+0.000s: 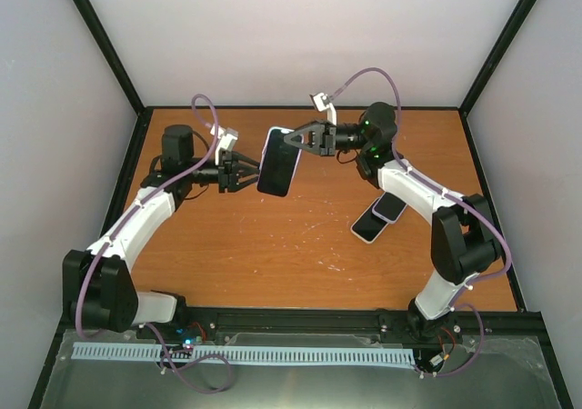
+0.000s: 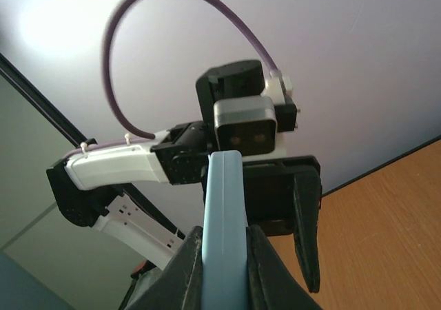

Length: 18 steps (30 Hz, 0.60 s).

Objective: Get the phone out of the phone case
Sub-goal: Remove the phone case from the phone.

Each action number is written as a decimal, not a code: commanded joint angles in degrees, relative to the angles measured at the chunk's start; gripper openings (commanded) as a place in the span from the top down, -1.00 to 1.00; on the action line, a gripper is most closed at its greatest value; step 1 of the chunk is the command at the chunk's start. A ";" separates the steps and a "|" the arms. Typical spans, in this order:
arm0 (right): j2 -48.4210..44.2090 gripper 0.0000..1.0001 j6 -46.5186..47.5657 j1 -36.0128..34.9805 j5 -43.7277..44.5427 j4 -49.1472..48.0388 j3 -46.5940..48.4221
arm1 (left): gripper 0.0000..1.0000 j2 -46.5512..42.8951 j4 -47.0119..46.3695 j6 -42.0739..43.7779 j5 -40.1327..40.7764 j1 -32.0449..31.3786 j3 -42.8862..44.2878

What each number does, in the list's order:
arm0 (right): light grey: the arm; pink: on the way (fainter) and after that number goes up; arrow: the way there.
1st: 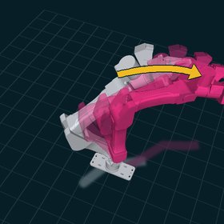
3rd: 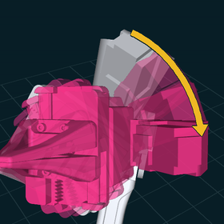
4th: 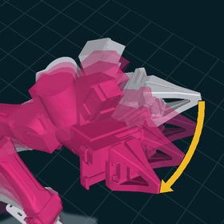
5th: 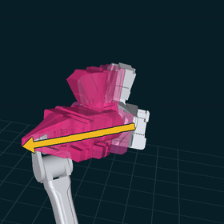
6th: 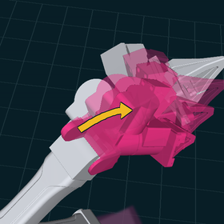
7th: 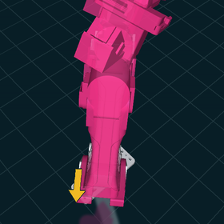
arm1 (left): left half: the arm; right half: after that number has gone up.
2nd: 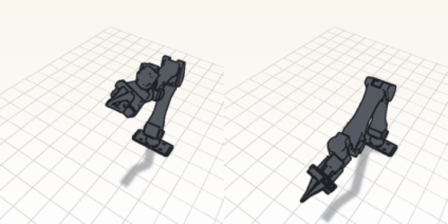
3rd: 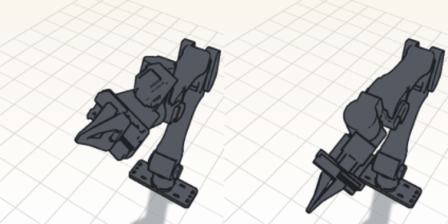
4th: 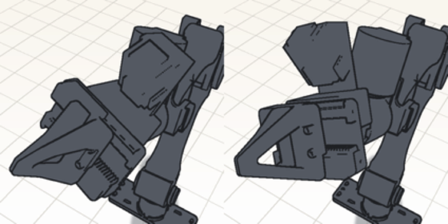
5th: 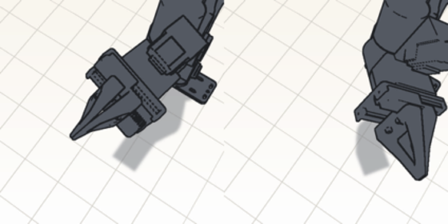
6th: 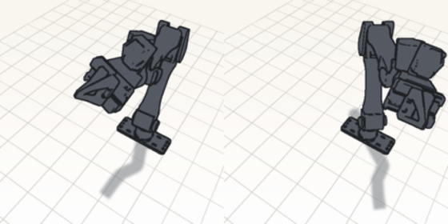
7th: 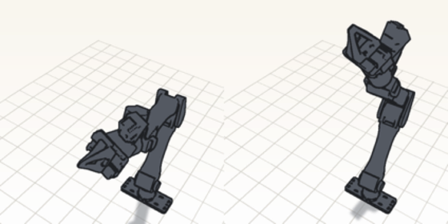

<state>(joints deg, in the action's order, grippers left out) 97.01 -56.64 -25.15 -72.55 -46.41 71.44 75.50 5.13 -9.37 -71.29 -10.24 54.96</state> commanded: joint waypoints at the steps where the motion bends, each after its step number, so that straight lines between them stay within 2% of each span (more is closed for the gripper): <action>1: -0.29 0.95 9.96 -3.16 -4.73 11.68 2.80 | 0.10 0.58 -1.62 1.91 -1.79 -0.92 4.41; 4: 0.34 0.95 14.66 -3.82 -5.26 16.30 4.33 | 0.15 0.76 -1.98 2.47 -4.36 -1.69 4.75; 11: 3.25 0.95 13.51 -4.00 -5.19 14.86 7.21 | 0.39 0.84 -1.87 2.90 -7.19 -1.91 4.05; 18: 6.54 0.93 12.94 -3.82 -4.77 14.86 9.94 | 0.87 1.81 -4.38 -2.96 -11.06 -1.69 3.62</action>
<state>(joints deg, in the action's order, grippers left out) 101.12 -44.34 -27.20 -77.49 -31.88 78.85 76.88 4.89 -8.43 -77.97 -11.29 56.05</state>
